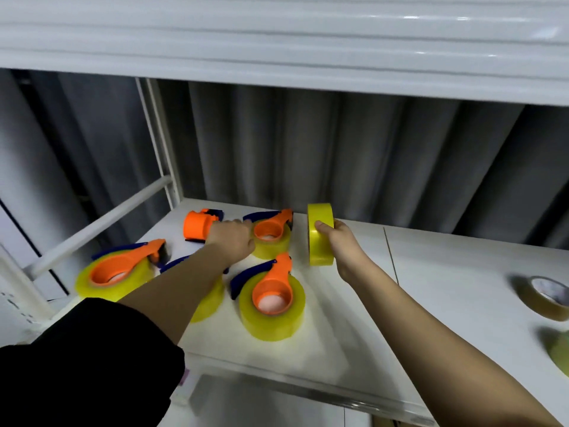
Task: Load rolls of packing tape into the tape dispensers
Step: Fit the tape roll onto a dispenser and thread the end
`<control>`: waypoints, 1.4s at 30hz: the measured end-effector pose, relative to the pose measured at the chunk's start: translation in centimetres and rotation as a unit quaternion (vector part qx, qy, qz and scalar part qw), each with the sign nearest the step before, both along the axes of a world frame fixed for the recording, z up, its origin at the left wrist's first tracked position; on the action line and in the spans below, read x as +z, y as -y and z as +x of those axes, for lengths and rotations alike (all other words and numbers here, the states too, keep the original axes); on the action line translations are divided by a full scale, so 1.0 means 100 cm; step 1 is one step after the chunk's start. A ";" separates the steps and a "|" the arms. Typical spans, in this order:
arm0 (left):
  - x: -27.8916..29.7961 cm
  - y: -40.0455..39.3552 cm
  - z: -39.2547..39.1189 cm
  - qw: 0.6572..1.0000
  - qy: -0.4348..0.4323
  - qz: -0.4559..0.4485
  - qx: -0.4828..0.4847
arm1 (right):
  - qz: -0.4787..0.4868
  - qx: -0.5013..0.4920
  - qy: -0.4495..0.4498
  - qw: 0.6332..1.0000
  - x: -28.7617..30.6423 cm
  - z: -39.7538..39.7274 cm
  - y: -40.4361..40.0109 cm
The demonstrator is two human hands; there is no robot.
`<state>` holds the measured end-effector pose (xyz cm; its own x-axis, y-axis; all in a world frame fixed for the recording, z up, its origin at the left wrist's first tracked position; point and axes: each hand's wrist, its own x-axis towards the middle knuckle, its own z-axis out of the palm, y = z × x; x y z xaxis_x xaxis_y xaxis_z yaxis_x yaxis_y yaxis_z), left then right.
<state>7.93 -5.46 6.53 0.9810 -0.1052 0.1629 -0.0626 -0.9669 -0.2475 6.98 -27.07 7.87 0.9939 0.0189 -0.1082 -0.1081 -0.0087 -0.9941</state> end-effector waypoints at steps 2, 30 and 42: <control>0.003 -0.027 0.007 1.000 0.000 -0.013 0.013 | 0.004 -0.001 0.002 1.000 0.003 0.006 -0.019; -0.044 -0.188 0.107 0.798 -0.173 -0.565 0.117 | -0.038 -0.104 -0.004 0.994 0.002 0.023 -0.217; -0.021 -0.168 0.082 0.694 -0.128 -0.704 0.085 | 0.074 -0.131 -0.020 0.988 0.011 0.027 -0.216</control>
<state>16.16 11.31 4.44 0.9754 0.1015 -0.1956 0.2148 -0.2388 0.9470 9.64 -5.51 8.95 0.9617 -0.2205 -0.1625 -0.1262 0.1699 -0.9774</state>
